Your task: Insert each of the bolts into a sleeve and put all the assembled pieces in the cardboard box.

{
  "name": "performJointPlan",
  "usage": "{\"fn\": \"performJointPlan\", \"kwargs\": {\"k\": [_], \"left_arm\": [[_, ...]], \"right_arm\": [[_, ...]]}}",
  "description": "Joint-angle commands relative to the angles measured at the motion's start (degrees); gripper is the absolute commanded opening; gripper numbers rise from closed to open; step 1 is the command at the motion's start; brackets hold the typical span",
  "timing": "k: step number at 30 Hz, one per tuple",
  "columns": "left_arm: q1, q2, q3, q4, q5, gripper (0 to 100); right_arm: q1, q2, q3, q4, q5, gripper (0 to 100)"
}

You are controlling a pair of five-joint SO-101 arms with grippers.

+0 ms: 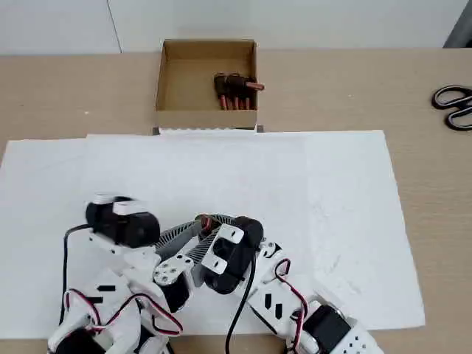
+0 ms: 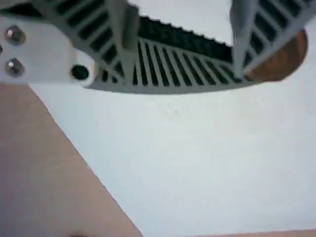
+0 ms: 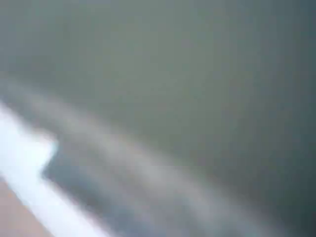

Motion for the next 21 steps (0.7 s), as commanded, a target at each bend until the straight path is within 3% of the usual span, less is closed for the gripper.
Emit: {"fn": "performJointPlan", "kwargs": {"k": [1,4,12,16,21], "left_arm": [[-4.2,0.1,-3.8,-0.1,-0.4,11],[-8.3,-0.1,-6.7,-0.6,-5.4,1],[-20.1,-0.3,-7.7,-0.4,-19.3,1],[-29.3,-0.3,-0.5,0.5,-24.7,1],[-37.5,-0.4,12.2,0.3,-25.5,1]], "right_arm": [[0.7,-0.4,-0.6,-1.5,0.5,0.3],[0.7,-0.4,-0.6,-1.5,0.5,0.3],[1.1,-0.5,-0.7,-1.5,0.5,0.3],[5.7,-0.5,-1.1,-1.5,0.4,0.3],[14.5,-0.6,-1.1,-1.7,0.1,0.3]]}}
